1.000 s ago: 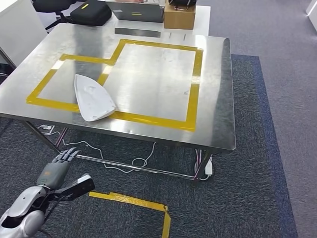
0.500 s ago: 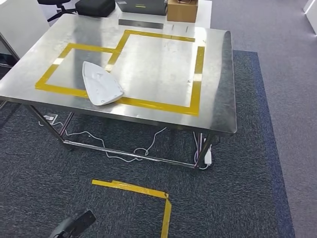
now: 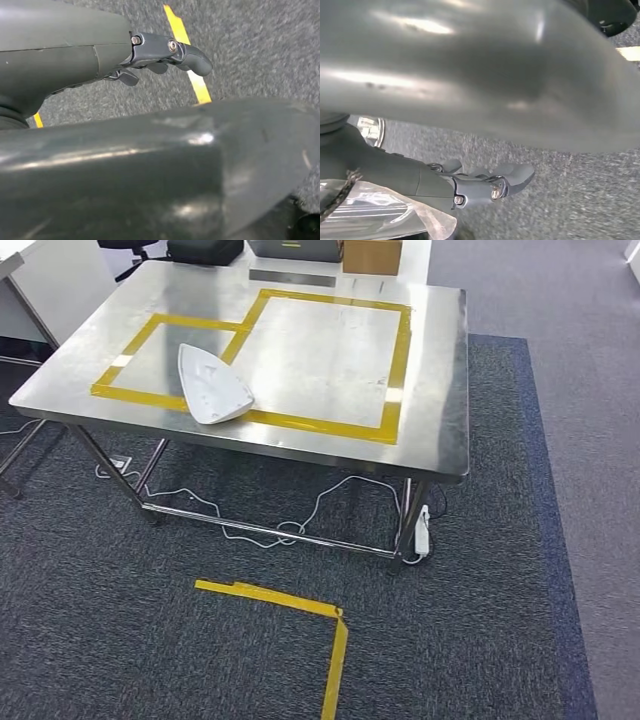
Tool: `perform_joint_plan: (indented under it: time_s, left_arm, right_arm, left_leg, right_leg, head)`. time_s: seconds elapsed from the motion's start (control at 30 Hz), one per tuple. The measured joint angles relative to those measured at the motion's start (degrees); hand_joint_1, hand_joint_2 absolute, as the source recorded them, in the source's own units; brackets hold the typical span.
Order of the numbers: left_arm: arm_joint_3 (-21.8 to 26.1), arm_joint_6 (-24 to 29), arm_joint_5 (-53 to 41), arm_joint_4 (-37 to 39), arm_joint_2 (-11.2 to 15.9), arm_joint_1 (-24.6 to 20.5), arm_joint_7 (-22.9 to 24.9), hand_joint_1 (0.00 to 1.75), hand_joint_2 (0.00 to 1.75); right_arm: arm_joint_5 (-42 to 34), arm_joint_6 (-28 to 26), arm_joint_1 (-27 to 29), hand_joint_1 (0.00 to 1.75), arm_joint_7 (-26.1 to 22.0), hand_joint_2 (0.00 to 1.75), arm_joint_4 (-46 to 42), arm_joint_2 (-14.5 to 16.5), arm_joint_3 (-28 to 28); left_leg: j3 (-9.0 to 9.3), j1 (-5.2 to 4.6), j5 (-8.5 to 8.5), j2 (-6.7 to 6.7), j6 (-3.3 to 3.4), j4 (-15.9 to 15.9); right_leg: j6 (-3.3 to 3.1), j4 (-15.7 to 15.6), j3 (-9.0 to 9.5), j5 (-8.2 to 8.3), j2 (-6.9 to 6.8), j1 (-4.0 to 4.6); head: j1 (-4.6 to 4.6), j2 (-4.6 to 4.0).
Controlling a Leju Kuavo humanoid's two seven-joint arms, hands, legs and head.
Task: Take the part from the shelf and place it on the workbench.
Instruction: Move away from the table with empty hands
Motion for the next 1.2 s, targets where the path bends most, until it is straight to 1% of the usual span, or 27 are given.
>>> perform_joint_plan:
  time_s: [0.07,0.13,0.17,0.2,0.27,0.3,0.33,0.37,0.4,0.43,0.47,0.53,0.57,0.6,0.67,0.7,0.73,0.8,0.83,0.87,0.9,0.97,1.03,1.07,1.13,1.17,1.2]
  left_arm:
    - [-2.50,0.81,1.95,0.19,0.33,-0.86,-0.99,0.00,0.00]
    - [-4.55,1.41,3.49,0.47,0.54,-1.46,-1.78,0.00,0.00]
    - [-5.39,1.62,4.07,0.62,0.63,-1.74,-2.07,0.00,0.00]
    - [-6.10,1.74,4.41,0.75,0.70,-1.98,-2.24,0.00,0.00]
    - [-6.98,1.85,4.62,0.93,0.78,-2.32,-2.39,0.00,0.00]
    - [-7.33,1.87,4.64,1.02,0.79,-2.46,-2.42,0.00,0.00]
    - [-7.63,1.88,4.66,1.10,0.79,-2.61,-2.43,0.00,0.00]
    - [-7.89,1.88,4.68,1.20,0.79,-2.75,-2.44,0.00,0.00]
    - [-8.11,1.88,4.69,1.30,0.79,-2.86,-2.44,0.00,0.00]
    - [-8.25,1.88,4.71,1.36,0.79,-2.94,-2.44,0.00,0.00]
    - [-8.34,1.89,4.71,1.39,0.76,-3.04,-2.45,0.00,0.00]
    - [-8.51,1.90,4.72,1.43,0.74,-3.19,-2.46,0.00,0.00]
    - [-8.63,1.91,4.72,1.44,0.74,-3.28,-2.47,0.00,0.00]
    - [-8.80,1.92,4.72,1.46,0.80,-3.31,-2.47,0.00,0.00]
    - [-9.18,1.94,4.73,1.50,0.92,-3.34,-2.48,0.00,0.00]
    - [-9.30,1.95,4.76,1.54,0.98,-3.29,-2.47,0.00,0.00]
    - [-9.38,1.97,4.84,1.59,1.04,-3.27,-2.50,0.00,0.00]
    - [-9.44,2.30,5.41,1.71,1.14,-3.29,-2.81,0.00,0.00]
    - [-9.52,2.61,5.91,1.74,1.20,-3.36,-3.13,0.00,0.00]
    - [-9.63,3.00,6.56,1.76,1.26,-3.43,-3.54,0.00,0.00]
    - [-9.74,3.36,7.26,1.77,1.38,-3.46,-4.02,0.00,0.00]
    - [-9.88,3.80,8.65,1.77,1.68,-3.49,-4.94,0.00,0.00]
    - [-10.16,4.00,9.91,1.75,2.04,-3.59,-5.68,0.00,0.00]
    - [-10.54,4.08,10.54,1.75,2.19,-3.72,-6.02,0.00,0.00]
    - [-11.62,4.18,11.58,1.74,2.50,-4.04,-6.60,0.00,0.00]
    - [-12.16,4.20,12.02,1.75,2.60,-4.20,-6.90,0.00,0.00]
    - [-12.64,4.20,12.42,1.78,2.66,-4.36,-7.21,0.00,0.00]
  right_arm:
    - [-0.26,0.00,0.54,0.00,-0.10,0.00,-0.41,0.40,-1.14]
    - [-0.70,-0.01,0.81,0.00,-0.33,0.00,-0.55,0.54,-1.73]
    - [-0.91,-0.01,0.97,0.00,-0.43,0.00,-0.57,0.56,-1.94]
    - [-1.03,-0.02,1.13,0.00,-0.47,0.00,-0.60,0.57,-2.14]
    - [-1.10,-0.02,1.31,0.00,-0.50,0.00,-0.63,0.59,-2.44]
    - [-1.10,-0.02,1.33,0.00,-0.50,0.00,-0.63,0.59,-2.53]
    - [-1.10,-0.02,1.36,0.00,-0.50,0.00,-0.63,0.59,-2.58]
    - [-1.10,-0.02,1.39,0.00,-0.50,0.00,-0.63,0.59,-2.63]
    - [-1.10,-0.02,1.45,0.00,-0.50,0.00,-0.64,0.59,-2.71]
    - [-1.10,-0.02,1.50,0.00,-0.51,0.00,-0.65,0.59,-2.81]
    - [-1.10,-0.02,1.54,0.00,-0.52,0.00,-0.67,0.59,-2.95]
    - [-1.08,-0.02,1.61,0.00,-0.60,0.00,-0.77,0.59,-3.28]
    - [-1.08,-0.02,1.67,0.00,-0.63,0.00,-0.81,0.59,-3.42]
    - [-1.08,-0.02,1.79,0.00,-0.66,0.00,-0.85,0.59,-3.53]
    - [-1.10,-0.02,1.99,0.00,-0.65,0.00,-0.86,0.61,-3.60]
    - [-1.11,-0.02,2.07,0.00,-0.64,0.00,-0.87,0.63,-3.62]
    - [-1.14,-0.02,2.09,0.00,-0.65,0.00,-0.90,0.67,-3.62]
    - [-1.47,-0.01,2.09,0.00,-0.77,0.00,-0.95,0.73,-3.61]
    - [-1.79,-0.01,2.06,0.00,-0.87,0.00,-0.96,0.75,-3.59]
    - [-2.19,-0.01,1.99,0.00,-1.03,0.00,-0.96,0.76,-3.55]
    - [-2.64,-0.01,1.90,0.00,-1.23,0.00,-0.96,0.76,-3.47]
    - [-3.63,-0.01,1.67,0.00,-1.75,0.00,-0.96,0.70,-3.10]
    - [-4.93,-0.02,1.10,0.00,-2.52,0.00,-0.94,0.46,-2.35]
    - [-5.80,-0.02,0.66,0.00,-3.10,0.00,-0.89,0.24,-1.72]
    - [-7.76,-0.03,-0.32,0.00,-4.32,0.00,-0.64,-0.26,-0.26]
    - [-8.80,-0.03,-0.76,0.00,-4.96,0.00,-0.45,-0.53,0.46]
    - [-9.75,-0.04,-1.12,0.00,-5.56,0.00,-0.26,-0.81,1.08]
  left_leg:
    - [2.09,-0.24,-0.94,-0.06,0.58,-4.32]
    - [1.12,-0.21,-0.49,0.12,1.33,-4.86]
    - [0.41,-0.12,0.01,0.27,1.81,-4.99]
    - [-0.41,-0.02,0.64,0.43,2.29,-5.10]
    - [-1.98,-0.12,1.93,0.62,2.84,-5.10]
    - [-2.78,-0.28,2.58,0.68,2.93,-5.07]
    - [-3.59,-0.46,3.24,0.75,3.00,-5.04]
    - [-4.42,-0.64,3.92,0.80,3.05,-5.00]
    - [-5.23,-0.80,4.60,0.82,3.06,-4.96]
    - [-5.95,-0.93,5.26,0.82,3.03,-4.94]
    - [-6.51,-1.03,5.88,0.79,2.94,-4.90]
    - [-7.26,-1.15,7.10,0.73,2.62,-4.74]
    - [-7.55,-1.10,7.74,0.72,2.36,-4.71]
    - [-7.85,-1.09,8.44,0.71,2.09,-4.77]
    - [-8.64,-0.96,7.90,0.41,1.38,-4.42]
    - [-9.23,-0.91,5.99,0.25,0.95,-3.09]
    - [-9.99,-0.73,3.00,0.12,0.51,-0.48]
    - [-11.40,-0.26,-2.54,0.12,-0.28,7.19]
    - [-11.59,-0.01,-3.57,0.13,-0.60,10.48]
    - [-11.11,0.22,-3.10,0.13,-0.88,12.22]
    - [-9.81,0.45,-1.63,0.13,-1.13,12.03]
    - [-4.83,0.90,0.95,0.10,-1.61,6.46]
    - [-0.26,0.91,0.44,-0.10,-1.32,-0.59]
    - [0.66,0.77,-0.29,-0.20,-0.99,-2.57]
    - [0.16,0.62,-0.42,-0.13,0.11,-3.57]
    - [-0.57,0.62,0.01,0.03,0.65,-3.66]
    - [-1.36,0.65,0.61,0.21,1.30,-3.74]
  right_leg:
    - [0.60,0.42,-0.96,0.97,-0.03,0.10]
    - [1.21,0.62,-1.86,1.41,0.16,0.07]
    - [1.49,1.38,-2.56,0.31,0.37,0.05]
    - [1.75,3.12,-3.41,-1.81,0.60,0.03]
    - [2.06,9.45,-5.18,-7.46,0.90,-0.05]
    - [2.11,13.00,-5.68,-9.24,0.95,-0.06]
    - [2.06,15.52,-5.63,-9.58,0.96,-0.04]
    - [1.91,16.37,-4.81,-8.55,0.97,0.00]
    - [1.66,15.21,-3.01,-6.60,0.98,0.08]
    - [1.30,12.12,-0.28,-4.65,1.00,0.23]
    - [0.85,7.59,3.19,-3.62,1.05,0.47]
    - [0.14,-1.96,9.44,-4.17,1.07,0.93]
    - [-0.09,-4.78,10.98,-4.81,1.07,1.13]
    - [-0.23,-6.15,11.29,-4.88,1.02,1.21]
    - [-0.82,-6.27,10.10,-3.73,0.74,1.00]
    - [-1.16,-6.33,9.39,-3.00,0.55,0.82]
    - [-1.44,-6.25,8.58,-2.33,0.37,0.65]
    - [-1.62,-5.45,6.64,-1.30,0.14,0.61]
    - [-1.56,-4.80,5.49,-0.89,0.02,0.58]
    - [-1.47,-4.05,4.36,-0.53,-0.06,0.53]
    - [-1.31,-3.21,3.19,-0.21,-0.10,0.44]
    - [-0.82,-1.44,0.97,0.37,-0.09,0.27]
    - [-0.15,0.08,-0.82,0.98,-0.03,0.29]
    - [0.21,0.48,-1.45,1.40,-0.01,0.33]
    - [0.97,0.77,-2.41,2.25,0.13,0.22]
    - [1.34,1.17,-2.97,1.73,0.30,0.13]
    - [1.64,2.27,-3.64,0.15,0.50,0.06]
  head:
    - [0.07,0.00]
    - [0.08,0.00]
    - [0.20,0.00]
    - [0.43,0.00]
    - [1.14,0.00]
    - [1.37,0.00]
    - [1.48,0.00]
    - [1.56,0.00]
    - [1.63,0.00]
    - [1.72,0.00]
    - [1.84,0.00]
    - [1.93,0.00]
    - [1.97,0.00]
    - [1.99,0.00]
    - [2.01,0.00]
    - [1.96,0.00]
    - [1.91,0.00]
    - [1.80,0.00]
    - [1.81,0.00]
    - [1.81,0.00]
    - [1.81,0.00]
    - [1.76,0.00]
    - [1.69,0.00]
    - [1.63,0.00]
    - [1.62,0.00]
    - [1.64,0.00]
    - [1.71,0.00]
